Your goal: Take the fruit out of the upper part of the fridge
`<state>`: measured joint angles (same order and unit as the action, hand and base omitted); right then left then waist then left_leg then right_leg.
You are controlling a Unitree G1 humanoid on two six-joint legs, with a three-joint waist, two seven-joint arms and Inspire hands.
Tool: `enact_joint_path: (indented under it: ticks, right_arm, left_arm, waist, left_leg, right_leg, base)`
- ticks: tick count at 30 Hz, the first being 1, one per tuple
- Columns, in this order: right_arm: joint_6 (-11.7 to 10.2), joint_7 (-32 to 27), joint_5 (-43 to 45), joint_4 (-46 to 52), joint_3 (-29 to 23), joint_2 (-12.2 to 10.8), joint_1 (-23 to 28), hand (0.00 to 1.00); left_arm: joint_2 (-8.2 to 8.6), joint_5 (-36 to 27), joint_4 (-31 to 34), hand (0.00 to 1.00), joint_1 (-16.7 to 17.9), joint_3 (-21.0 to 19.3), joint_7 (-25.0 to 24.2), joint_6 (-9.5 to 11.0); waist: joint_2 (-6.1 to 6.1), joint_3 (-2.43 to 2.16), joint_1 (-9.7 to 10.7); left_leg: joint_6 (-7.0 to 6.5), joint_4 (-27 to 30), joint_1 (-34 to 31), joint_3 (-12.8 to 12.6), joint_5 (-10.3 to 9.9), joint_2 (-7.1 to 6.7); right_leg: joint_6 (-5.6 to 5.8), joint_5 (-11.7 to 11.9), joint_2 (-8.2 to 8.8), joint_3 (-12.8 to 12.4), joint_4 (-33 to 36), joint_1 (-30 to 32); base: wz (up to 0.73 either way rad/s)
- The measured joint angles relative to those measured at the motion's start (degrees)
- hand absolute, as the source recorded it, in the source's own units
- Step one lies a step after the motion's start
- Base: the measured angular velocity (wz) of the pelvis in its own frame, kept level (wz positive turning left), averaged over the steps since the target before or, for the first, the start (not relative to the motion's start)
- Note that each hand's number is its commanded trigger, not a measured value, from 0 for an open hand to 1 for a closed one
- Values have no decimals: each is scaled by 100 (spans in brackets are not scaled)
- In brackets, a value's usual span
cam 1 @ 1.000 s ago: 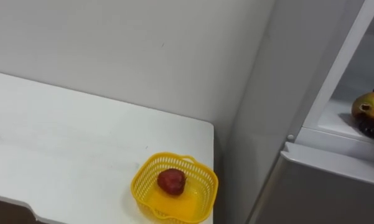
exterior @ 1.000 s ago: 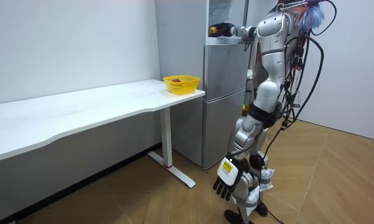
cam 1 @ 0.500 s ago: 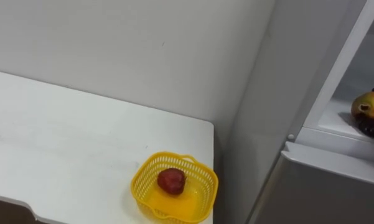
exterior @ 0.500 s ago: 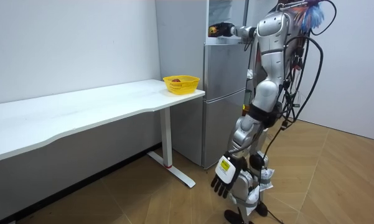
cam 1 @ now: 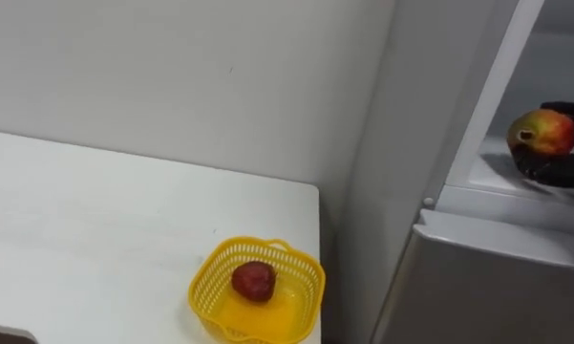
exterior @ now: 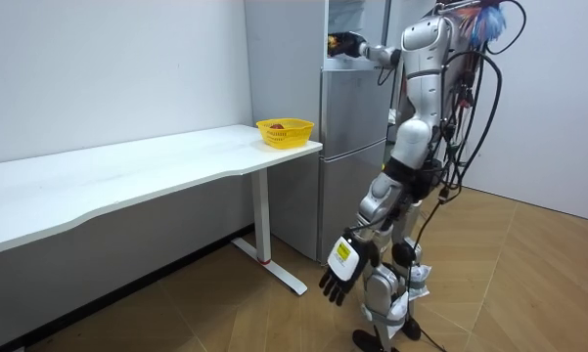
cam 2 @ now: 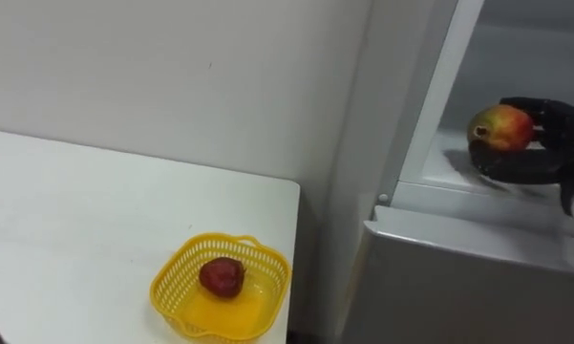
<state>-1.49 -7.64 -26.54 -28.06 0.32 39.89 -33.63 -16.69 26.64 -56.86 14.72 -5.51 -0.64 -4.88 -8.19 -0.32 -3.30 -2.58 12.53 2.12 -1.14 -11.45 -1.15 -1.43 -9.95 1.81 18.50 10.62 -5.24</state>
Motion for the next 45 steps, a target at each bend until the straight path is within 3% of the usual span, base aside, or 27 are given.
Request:
enact_joint_path:
  ticks: [2,4,7,10,17,19,23,27,32,39,45]
  right_arm:
    - [2,-41,17,692,-151,-46,414,100]
    - [3,-140,102,1457,-383,-196,835,100]
    - [-8,-308,246,2447,-572,-513,1349,100]
    - [-18,-358,415,3022,-644,-693,1769,100]
    - [-57,-664,615,4102,-749,-836,2174,100]
    - [-89,-670,692,4305,-801,-907,2207,100]
    - [-155,-665,695,4823,-905,-1071,2542,100]
    - [-253,-551,1149,5262,-871,-1355,2768,100]
    - [-286,-314,1916,5636,-743,-1420,3134,100]
    - [-287,-11,3196,5962,-373,-1525,3165,100]
    - [-286,410,3703,6047,95,-1545,2941,100]
  left_arm:
    - [43,0,5,0,-54,-2,51,5]
    - [105,0,-17,0,-58,6,52,13]
    - [232,-1,-59,0,-22,18,168,11]
    - [294,-13,-61,0,-4,18,174,29]
    - [371,-2,-61,0,-19,13,261,69]
    - [389,-16,-54,0,-21,20,287,70]
    - [397,-30,-55,0,-19,56,368,132]
    - [492,-7,-56,0,-25,237,410,177]
    - [485,-33,-60,0,-51,392,407,255]
    - [474,-22,-138,0,-207,527,270,401]
    - [446,-170,-137,0,-391,699,97,413]
  waist:
    - [37,14,-1]
    - [183,34,18]
    - [319,-1,148]
    - [418,2,187]
    - [482,0,322]
    - [449,-11,442]
    - [454,-14,497]
    - [554,-5,475]
    - [651,-24,485]
    - [550,-28,407]
    - [412,37,161]
  left_leg:
    - [-8,4,0,-7,-7,-3]
    - [-22,-33,21,-21,-17,-3]
    - [-25,-91,66,-60,-16,-9]
    - [-23,-112,110,-180,-16,22]
    - [-13,-115,58,-361,-11,52]
    - [-14,-115,65,-417,-11,51]
    - [-19,-100,80,-422,-15,53]
    - [-22,-166,160,-522,-42,71]
    - [-16,-210,175,-613,-45,84]
    - [-10,-261,165,-656,-43,92]
    - [-12,-255,160,-632,-45,88]
  right_leg:
    - [1,0,6,-6,1,6]
    - [3,2,8,-47,0,0]
    - [9,5,10,-110,0,-9]
    - [8,5,-9,-223,9,13]
    - [-22,14,-49,-441,5,137]
    - [-22,16,-49,-473,2,149]
    - [-17,19,-64,-534,-2,145]
    - [-12,27,-82,-635,6,139]
    - [-12,27,-103,-708,1,156]
    - [-16,23,-118,-753,5,210]
    - [-14,26,-133,-743,7,224]
  base:
    - [-3]
    - [-10]
    - [-8]
    - [-18]
    - [-14]
    - [-8]
    - [-4]
    - [-14]
    - [-8]
    - [-4]
    - [0]
